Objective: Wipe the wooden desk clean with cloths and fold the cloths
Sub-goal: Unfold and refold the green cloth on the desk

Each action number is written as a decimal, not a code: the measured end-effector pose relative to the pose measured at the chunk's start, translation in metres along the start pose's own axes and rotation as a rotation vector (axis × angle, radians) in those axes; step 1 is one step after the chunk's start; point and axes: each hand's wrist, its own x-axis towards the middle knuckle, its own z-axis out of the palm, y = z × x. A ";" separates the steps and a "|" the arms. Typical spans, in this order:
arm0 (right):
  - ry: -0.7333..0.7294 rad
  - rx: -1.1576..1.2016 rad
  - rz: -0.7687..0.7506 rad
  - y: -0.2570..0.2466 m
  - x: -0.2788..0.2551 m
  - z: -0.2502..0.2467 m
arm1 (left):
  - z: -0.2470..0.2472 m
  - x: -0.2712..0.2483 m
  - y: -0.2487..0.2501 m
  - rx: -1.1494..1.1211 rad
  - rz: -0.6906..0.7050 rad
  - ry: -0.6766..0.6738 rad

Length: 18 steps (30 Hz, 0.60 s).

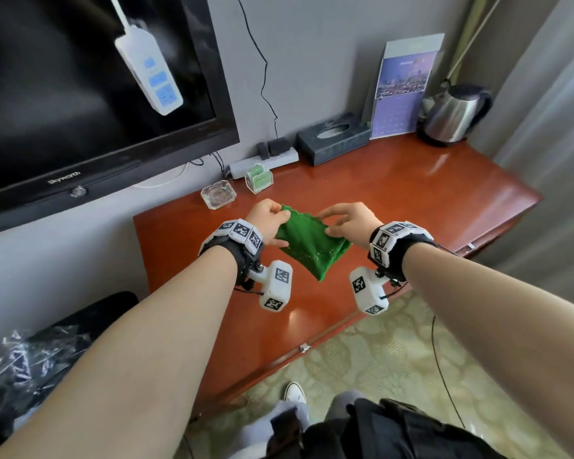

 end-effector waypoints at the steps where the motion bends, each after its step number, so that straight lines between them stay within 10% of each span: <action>1: 0.012 0.007 -0.014 0.001 0.004 -0.002 | 0.001 0.004 0.003 -0.015 -0.016 -0.004; 10: 0.099 0.026 -0.058 0.006 0.042 -0.027 | 0.008 0.030 0.020 -0.122 -0.078 0.037; 18: -0.102 -0.150 -0.051 0.016 0.067 -0.042 | 0.020 0.034 0.030 -0.102 -0.104 0.094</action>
